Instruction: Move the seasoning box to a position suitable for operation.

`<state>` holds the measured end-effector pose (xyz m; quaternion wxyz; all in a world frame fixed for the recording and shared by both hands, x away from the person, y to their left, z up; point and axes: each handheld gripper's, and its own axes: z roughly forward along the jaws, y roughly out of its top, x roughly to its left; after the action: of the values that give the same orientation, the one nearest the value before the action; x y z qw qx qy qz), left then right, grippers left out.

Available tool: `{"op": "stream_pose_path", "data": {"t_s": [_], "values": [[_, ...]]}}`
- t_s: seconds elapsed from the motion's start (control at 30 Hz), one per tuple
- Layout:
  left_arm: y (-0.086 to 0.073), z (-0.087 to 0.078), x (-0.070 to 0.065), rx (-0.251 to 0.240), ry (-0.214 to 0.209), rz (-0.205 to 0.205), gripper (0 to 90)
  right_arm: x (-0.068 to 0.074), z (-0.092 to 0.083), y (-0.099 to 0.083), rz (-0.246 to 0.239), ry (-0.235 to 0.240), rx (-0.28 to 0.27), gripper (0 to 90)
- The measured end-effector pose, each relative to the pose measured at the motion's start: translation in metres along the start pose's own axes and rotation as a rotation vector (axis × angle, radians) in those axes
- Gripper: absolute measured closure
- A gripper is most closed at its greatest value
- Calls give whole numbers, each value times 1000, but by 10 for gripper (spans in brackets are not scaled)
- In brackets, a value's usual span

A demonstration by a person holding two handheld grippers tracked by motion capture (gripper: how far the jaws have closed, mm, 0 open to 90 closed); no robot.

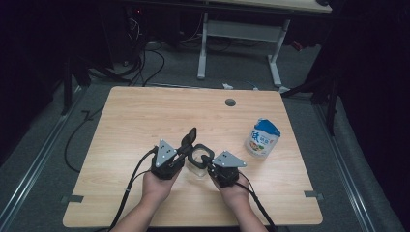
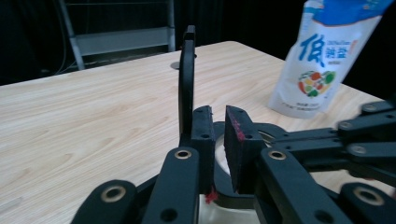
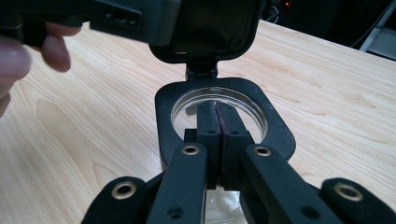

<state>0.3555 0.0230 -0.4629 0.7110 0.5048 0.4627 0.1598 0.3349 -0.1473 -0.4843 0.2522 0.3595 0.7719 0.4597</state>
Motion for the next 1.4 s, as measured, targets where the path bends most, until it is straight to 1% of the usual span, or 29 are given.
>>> {"op": "stream_pose_path", "data": {"t_s": [0.07, 0.2, 0.23, 0.57, 0.7, 0.77, 0.83, 0.87, 0.9, 0.93, 0.97, 1.0, 1.07, 1.1, 1.17, 1.27, 1.33, 1.37, 1.4], "values": [[2, 1, 3, -1, 6, -8, 830, 0, 0, 0, 0, 0, -2, 891], [2, 3, 5, -4, 17, -9, 837, 0, 0, -1, 1, 0, -6, 891], [2, 3, 5, -5, 18, -8, 837, 0, 0, -2, 2, 5, -10, 891], [2, 3, 6, 2, 20, 5, 839, 0, 0, -2, -2, 3, -11, 890], [2, 4, 8, 0, 25, 7, 844, 1, 0, -2, -13, -3, 1, 890], [2, 4, 8, 6, 30, 10, 837, 0, 0, -2, -5, -1, 2, 890], [2, 3, 7, 9, 21, 17, 824, 0, 1, -2, -4, -1, 1, 889], [2, 2, 6, 10, 11, 10, 814, 0, 1, -2, -6, -2, 1, 886], [2, -2, 2, 9, -9, 10, 804, 0, 1, -1, -8, -3, 6, 865], [2, -2, 2, 9, -9, 10, 795, 0, 1, -1, -8, -3, 6, 865], [2, -6, -1, 16, -31, 19, 785, -1, 0, -1, -3, -1, 0, 855], [2, -6, -1, 16, -31, 19, 779, -1, 0, -1, -3, -1, 0, 855], [0, -14, -3, 28, -51, 44, 767, -1, -6, 1, -1, 0, -21, 847], [0, -14, -3, 28, -51, 44, 762, -1, -8, 2, -1, 0, -29, 845], [0, -20, 1, 31, -50, 55, 755, -1, -10, 2, -3, -5, -32, 843], [2, -29, 13, 29, -31, 63, 726, -4, -18, 2, -6, -17, -35, 830], [3, -34, 25, 36, -8, 59, 708, -8, -22, 0, -1, -29, -37, 820], [2, -35, 35, 51, 13, 50, 679, -14, -30, -6, 18, -47, -40, 816], [2, -35, 35, 51, 13, 50, 670, -14, -30, -6, 18, -47, -40, 816]]}}
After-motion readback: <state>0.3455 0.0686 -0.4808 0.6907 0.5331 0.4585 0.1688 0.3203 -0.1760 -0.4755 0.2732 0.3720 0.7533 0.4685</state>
